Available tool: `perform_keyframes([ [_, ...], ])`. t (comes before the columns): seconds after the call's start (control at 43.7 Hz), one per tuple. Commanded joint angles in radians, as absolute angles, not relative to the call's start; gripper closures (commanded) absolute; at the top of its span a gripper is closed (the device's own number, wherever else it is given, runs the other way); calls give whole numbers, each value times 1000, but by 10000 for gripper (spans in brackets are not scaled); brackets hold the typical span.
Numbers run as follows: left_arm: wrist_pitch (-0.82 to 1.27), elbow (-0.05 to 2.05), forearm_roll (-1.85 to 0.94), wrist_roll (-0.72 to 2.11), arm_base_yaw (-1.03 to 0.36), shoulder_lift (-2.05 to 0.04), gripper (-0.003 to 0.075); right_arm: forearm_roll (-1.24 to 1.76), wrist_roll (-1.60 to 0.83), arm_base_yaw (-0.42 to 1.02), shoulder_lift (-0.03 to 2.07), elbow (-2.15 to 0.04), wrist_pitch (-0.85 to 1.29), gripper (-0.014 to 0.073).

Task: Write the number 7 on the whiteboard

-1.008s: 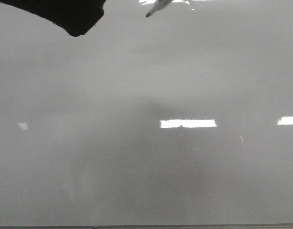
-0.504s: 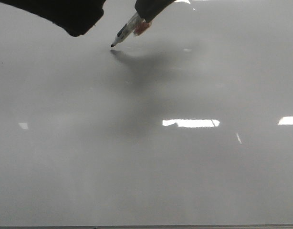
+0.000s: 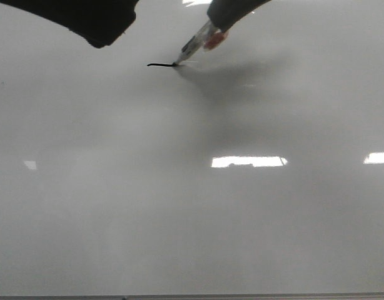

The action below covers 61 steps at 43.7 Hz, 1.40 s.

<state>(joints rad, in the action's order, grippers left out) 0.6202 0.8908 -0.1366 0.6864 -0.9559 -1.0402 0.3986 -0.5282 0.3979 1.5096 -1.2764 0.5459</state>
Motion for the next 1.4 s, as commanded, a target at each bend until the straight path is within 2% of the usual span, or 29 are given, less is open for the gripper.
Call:
perform_keyframes([
  [0.0, 554, 926, -153, 677, -962, -1023, 741, 365, -528, 327, 1453, -1273, 475, 654],
  [0.137, 554, 926, -153, 677, -962, -1023, 741, 365, -528, 259, 1409, -1217, 475, 654],
  [0.252, 554, 926, -153, 677, -962, -1023, 741, 365, -530, 256, 1406, -1202, 479, 654],
  [0.71, 554, 926, -153, 677, -962, -1023, 741, 362, -531, 444, 1583, -1202, 549, 654],
  [0.893, 554, 926, -153, 677, -962, -1023, 741, 362, -539, 450, 1399, -1202, 623, 654],
  [1.053, 546, 928, -139, 677, -962, -1023, 727, 358, -713, 476, 1243, -1202, 827, 654],
  [1.099, 546, 928, -119, 677, -962, -1023, 687, 358, -743, 491, 1215, -1202, 883, 654],
  [1.168, 546, 928, -98, 677, -962, -1023, 555, 358, -756, 522, 1181, -1202, 917, 654],
  [1.305, 516, 928, -96, 677, -962, -1023, 210, 358, -766, 617, 1105, -1202, 943, 654],
  [1.374, 508, 928, -101, 677, -962, -1023, 144, 358, -766, 671, 1088, -1202, 933, 654],
])
